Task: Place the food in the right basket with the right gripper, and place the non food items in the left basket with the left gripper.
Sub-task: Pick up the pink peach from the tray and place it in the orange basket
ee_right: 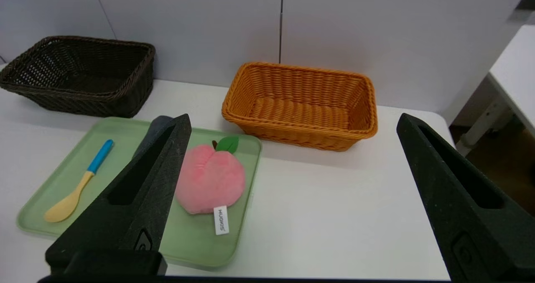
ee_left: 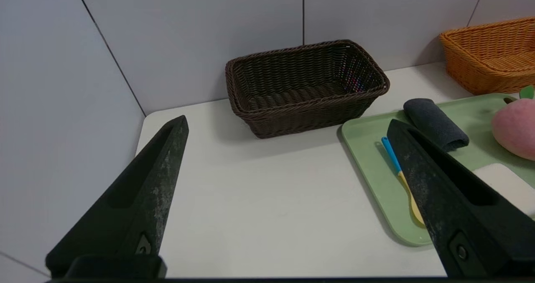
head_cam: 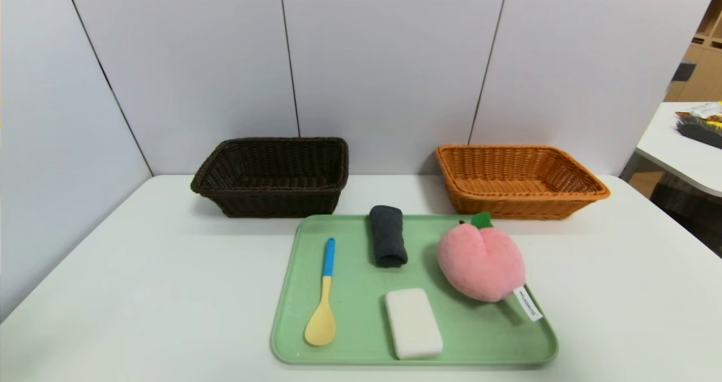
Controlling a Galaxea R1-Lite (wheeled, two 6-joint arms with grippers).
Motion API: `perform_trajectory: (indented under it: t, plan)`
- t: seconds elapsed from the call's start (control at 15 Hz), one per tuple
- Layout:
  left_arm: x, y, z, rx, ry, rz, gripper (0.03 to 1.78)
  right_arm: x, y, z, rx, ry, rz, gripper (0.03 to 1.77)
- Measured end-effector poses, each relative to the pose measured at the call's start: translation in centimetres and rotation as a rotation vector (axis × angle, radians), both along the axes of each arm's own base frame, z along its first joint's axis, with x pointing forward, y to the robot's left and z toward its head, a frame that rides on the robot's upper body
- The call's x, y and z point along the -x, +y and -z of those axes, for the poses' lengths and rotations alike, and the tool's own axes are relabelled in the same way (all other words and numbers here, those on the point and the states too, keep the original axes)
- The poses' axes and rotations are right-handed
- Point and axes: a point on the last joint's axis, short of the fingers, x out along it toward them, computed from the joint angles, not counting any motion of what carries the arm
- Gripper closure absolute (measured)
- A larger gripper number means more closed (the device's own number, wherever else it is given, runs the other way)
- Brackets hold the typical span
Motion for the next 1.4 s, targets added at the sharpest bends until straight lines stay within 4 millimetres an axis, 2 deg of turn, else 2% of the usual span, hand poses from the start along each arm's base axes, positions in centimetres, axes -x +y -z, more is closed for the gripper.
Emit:
perform_trajectory:
  t: [0.2,0.4,0.53,0.6,0.8,1.0,1.13,1.4]
  plan:
    - [-5.9,-0.4,-1.4,-0.003,0.085,0.018,0.12,-7.1,1.5,-1.9,-0.084,0.149,-0.022,0.1]
    - [-11.3,-1.9,-0.3,0.011,0.227,0.024,0.12,-12.6,4.8,-3.2,-0.213,0.339,-0.025,0.1]
    - [-13.8,-3.8,0.6,0.037,0.305,0.026,0.12,-15.8,7.4,-2.8,-0.274,0.502,-0.014,0.1]
    - [-14.6,-4.8,1.1,0.048,0.337,0.029,0.12,-17.0,8.7,-1.9,-0.28,0.593,-0.001,0.1]
    - [-15.6,-7.3,2.7,0.047,0.448,0.054,0.12,-20.0,12.6,2.0,-0.219,0.821,0.086,0.1]
    - [-15.7,-7.8,3.6,0.068,0.526,0.051,0.12,-21.9,15.2,5.5,-0.194,0.964,0.151,0.1]
    - [-15.7,-7.8,3.8,0.096,0.542,0.049,0.12,-22.4,16.0,7.2,-0.145,1.042,0.179,0.1]
    - [-15.8,-7.9,3.9,0.098,0.551,0.049,0.12,-23.3,17.1,9.1,-0.102,1.097,0.2,0.1]
